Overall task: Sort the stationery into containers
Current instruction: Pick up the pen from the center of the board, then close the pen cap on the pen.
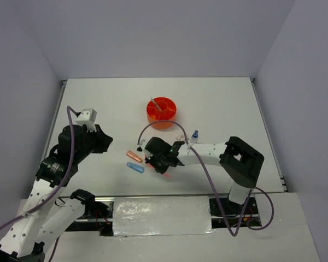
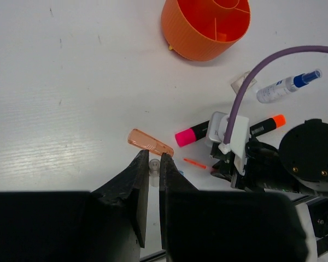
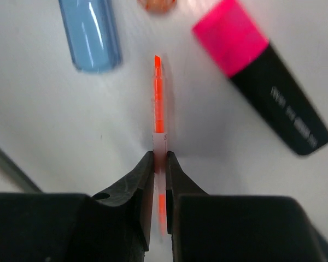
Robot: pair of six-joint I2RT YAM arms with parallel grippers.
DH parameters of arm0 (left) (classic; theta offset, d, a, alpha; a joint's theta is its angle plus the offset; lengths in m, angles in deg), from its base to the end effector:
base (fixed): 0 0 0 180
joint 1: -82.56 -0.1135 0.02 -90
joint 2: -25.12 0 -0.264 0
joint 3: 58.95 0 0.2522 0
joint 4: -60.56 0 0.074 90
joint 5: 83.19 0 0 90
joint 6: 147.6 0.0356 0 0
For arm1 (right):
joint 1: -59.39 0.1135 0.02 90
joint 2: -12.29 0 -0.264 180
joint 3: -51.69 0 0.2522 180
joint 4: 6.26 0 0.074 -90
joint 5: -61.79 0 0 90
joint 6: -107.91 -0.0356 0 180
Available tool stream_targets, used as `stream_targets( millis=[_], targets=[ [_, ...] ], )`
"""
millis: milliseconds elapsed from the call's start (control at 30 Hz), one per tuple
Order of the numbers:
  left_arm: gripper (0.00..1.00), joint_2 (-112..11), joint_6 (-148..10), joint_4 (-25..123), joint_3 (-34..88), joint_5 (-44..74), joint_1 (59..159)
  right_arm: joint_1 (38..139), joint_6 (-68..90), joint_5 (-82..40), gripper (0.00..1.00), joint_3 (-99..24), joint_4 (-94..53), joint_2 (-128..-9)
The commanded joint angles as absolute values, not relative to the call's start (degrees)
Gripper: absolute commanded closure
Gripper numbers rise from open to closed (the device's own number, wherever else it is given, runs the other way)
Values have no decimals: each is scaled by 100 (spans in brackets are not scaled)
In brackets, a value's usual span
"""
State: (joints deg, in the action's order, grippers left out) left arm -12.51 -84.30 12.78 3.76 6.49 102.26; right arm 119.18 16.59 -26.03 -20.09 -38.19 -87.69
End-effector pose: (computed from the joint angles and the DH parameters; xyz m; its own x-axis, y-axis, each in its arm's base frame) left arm 0.1323 -0.0472 0.3393 -0.4739 -0.3076 -0.8251 0.1336 0.9011 -0.4126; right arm 0.1712 0.2967 0.1593 -0.4563 -0.7380 -0.4971 -0.8628 0.5036 0.0444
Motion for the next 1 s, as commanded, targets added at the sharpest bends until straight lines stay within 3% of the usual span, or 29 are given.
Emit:
stream_targets(
  millis=[0,267,400,500,800,967],
  targets=[
    [100,-1171,-8344,1648,473,847,10251,12066,1046,-2976,100,-1815,-4163,-7818],
    [100,-584,-9265,3016,219,2420,10251,12284,184,-3032,100,-1350,-3876,-6050],
    [100,-55,-10285,4440,-290,2938,10251,12338,-965,-2673,100,-27,-1634,-4322],
    [100,51,-11154,5390,-563,3220,10259,12670,-1303,-2574,100,469,-422,-3791],
    [100,-432,-11755,6324,-468,4108,10259,13384,-320,-2812,100,242,398,-3833],
    [100,-871,-11175,4868,286,4249,10259,13392,217,-3277,100,-109,-225,-3930]
  ],
)
